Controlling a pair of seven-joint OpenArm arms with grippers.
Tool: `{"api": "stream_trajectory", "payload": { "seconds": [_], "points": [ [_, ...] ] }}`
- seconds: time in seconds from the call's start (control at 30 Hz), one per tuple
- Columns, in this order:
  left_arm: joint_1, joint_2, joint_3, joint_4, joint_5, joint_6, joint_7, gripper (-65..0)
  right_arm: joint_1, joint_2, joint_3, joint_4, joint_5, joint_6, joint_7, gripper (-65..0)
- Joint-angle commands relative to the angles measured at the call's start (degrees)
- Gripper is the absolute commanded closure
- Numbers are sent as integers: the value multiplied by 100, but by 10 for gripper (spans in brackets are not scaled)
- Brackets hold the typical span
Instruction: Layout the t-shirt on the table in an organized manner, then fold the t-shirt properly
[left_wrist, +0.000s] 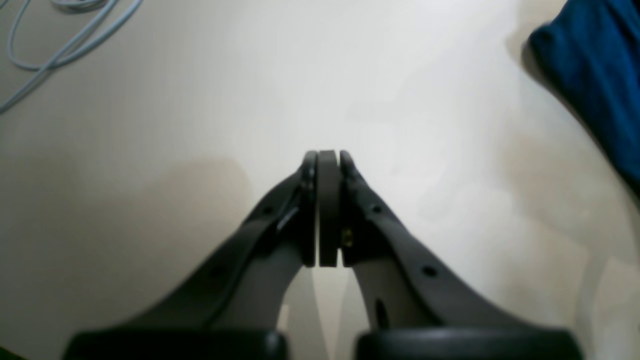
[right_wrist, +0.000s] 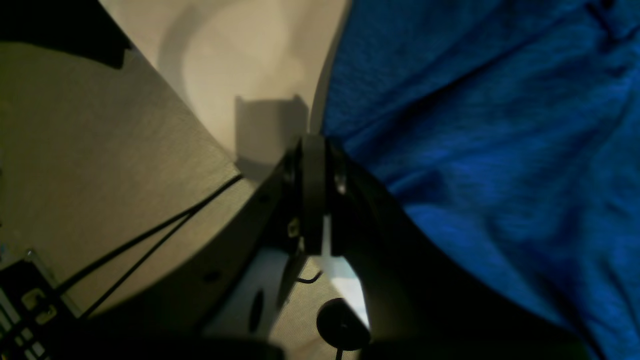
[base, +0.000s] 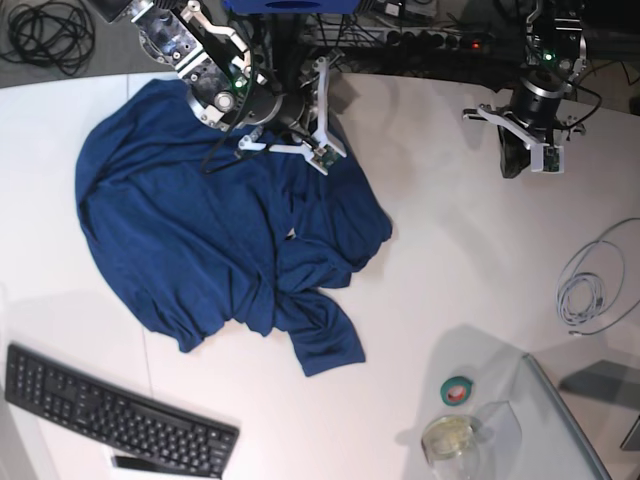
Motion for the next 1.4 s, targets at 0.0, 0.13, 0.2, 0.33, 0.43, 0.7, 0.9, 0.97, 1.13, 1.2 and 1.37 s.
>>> {"api": "stream_trajectory", "payload": {
  "seconds": [0.0,0.13,0.2,0.33,0.43,0.7,0.9,0.97,1.13,1.2,1.37],
  "points": [
    [15,-59,-26,57,-33,12,-134,0,27,-31,-15,152,71,9,109,-3],
    [15,-59,-26,74,-42,12,-134,0,-9,-22,-15,345,71,9,-111,-90],
    [15,-59,-26,83,-42,12,-134,0,-61,-13,-15,627,71,9,-190,-182],
    [15,-59,-26,92,-42,12,-134,0,-202,189,433,1110,71,-52,-155,-324],
    [15,12,212,57,-42,12,-134,0,-395,154,1699,1101,71,-52,-23,-345],
    [-442,91,1952,566,-7,12,-125,0,-633,-4,4495,319,71,-8,900,-347],
    [-1506,108,2867,65,-42,12,-125,0,-835,13,4899,310,71,176,900,-128],
    [-1893,108,3095,-163,-42,12,-117,0,-835,4,5093,275,71,273,900,0],
    [-2666,205,3464,-1139,-42,30,402,0,-809,13,5409,231,71,282,891,-6],
    [-2657,249,3438,-1157,-16,30,499,0,-721,48,5523,11,71,282,891,-6],
    [-2455,214,3456,-1139,-7,30,525,0,97,268,5638,-1351,53,282,891,-5]
  ]
}}
